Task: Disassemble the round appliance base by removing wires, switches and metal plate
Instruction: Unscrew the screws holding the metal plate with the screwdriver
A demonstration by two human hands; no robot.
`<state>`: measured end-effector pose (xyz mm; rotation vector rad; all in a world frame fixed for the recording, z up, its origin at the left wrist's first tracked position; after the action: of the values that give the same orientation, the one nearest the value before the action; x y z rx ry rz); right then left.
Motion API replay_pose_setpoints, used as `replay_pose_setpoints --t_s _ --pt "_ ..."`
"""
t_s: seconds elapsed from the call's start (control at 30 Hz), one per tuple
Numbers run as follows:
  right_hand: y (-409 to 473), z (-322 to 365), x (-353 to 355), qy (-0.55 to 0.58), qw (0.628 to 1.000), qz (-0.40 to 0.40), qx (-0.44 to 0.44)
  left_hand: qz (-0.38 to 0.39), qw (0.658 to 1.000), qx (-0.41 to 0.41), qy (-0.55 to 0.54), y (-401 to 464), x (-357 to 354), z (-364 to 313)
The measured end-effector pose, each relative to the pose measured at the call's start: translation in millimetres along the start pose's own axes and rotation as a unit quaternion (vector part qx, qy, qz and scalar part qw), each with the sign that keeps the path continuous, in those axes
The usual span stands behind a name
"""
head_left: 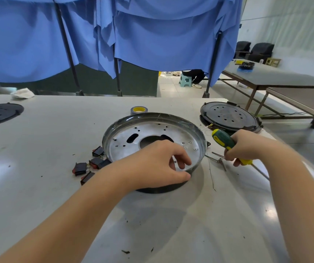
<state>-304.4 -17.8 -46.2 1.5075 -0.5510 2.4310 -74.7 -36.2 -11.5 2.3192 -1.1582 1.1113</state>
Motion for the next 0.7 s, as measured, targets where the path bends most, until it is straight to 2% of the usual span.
replay_pose_setpoints --t_s 0.23,0.33,0.5,0.7 --pt "2 3 -7 -0.001 1.0 0.011 -0.005 0.01 1.0 -0.01 0.0 -2 -4 -6" --pt "1 18 7 0.003 0.999 -0.025 0.043 0.017 1.0 -0.01 0.012 -3 -5 -6" --pt "-10 63 19 0.081 0.983 -0.064 0.154 0.04 0.998 0.026 0.034 -6 4 3" --pt "-25 107 9 0.107 0.969 -0.048 0.217 0.092 0.99 0.061 0.089 -15 13 12"
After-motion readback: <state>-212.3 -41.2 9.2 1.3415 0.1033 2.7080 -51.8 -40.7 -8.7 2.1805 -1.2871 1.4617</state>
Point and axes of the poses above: each hand's wrist, its own y-axis towards the middle knuckle, its own x-axis out of the back of the hand, z = x × y, the point moved 10 cm from there along y, towards the middle knuckle, and after that the axes turned 9 degrees about x, right-handed, at the moved point
